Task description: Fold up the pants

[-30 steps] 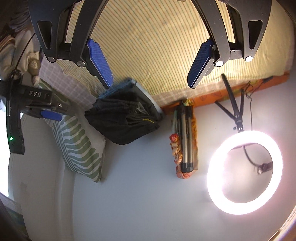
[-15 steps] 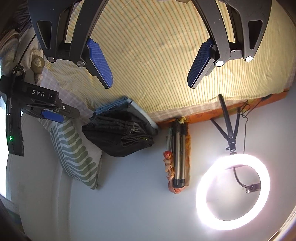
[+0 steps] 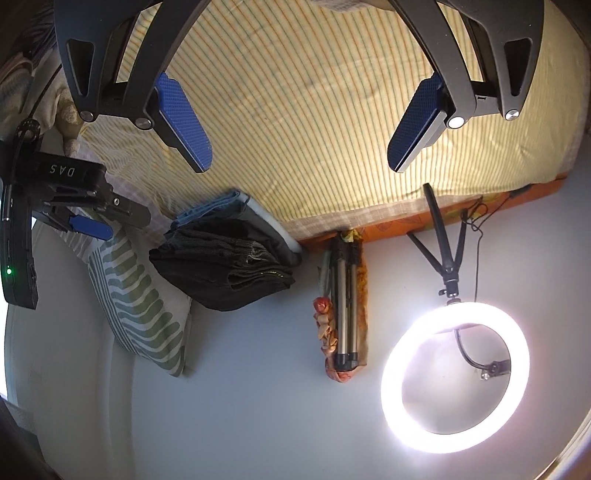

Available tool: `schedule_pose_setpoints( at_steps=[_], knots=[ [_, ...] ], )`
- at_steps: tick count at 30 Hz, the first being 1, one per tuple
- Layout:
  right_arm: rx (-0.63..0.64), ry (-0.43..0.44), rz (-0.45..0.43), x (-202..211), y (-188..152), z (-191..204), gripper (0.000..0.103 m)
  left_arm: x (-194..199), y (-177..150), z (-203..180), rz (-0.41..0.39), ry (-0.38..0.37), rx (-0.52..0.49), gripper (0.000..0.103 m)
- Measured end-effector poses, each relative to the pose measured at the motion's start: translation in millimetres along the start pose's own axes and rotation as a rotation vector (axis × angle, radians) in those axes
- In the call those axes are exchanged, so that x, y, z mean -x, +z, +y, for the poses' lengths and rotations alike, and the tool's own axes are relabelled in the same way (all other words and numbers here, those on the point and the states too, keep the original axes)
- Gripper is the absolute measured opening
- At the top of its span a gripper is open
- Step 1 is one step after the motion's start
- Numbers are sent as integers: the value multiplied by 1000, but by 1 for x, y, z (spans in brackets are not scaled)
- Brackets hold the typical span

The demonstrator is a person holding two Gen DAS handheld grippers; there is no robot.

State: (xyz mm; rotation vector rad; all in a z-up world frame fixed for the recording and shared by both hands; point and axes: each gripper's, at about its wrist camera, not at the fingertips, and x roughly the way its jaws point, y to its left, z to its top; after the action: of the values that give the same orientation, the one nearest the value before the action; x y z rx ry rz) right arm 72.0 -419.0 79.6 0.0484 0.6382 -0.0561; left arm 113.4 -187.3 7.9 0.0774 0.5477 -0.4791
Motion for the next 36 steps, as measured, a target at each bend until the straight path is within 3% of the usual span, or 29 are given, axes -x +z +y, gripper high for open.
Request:
schedule_pose_setpoints(
  at_steps=[8,36],
  knots=[
    [-7,-18,-3,-2,-1,-5,103,-1,1,-2,4,31,-9,96],
    [-28,-14,2,-5,-2,-4,103,8,7,-7,-16,16,-21,99]
  ],
)
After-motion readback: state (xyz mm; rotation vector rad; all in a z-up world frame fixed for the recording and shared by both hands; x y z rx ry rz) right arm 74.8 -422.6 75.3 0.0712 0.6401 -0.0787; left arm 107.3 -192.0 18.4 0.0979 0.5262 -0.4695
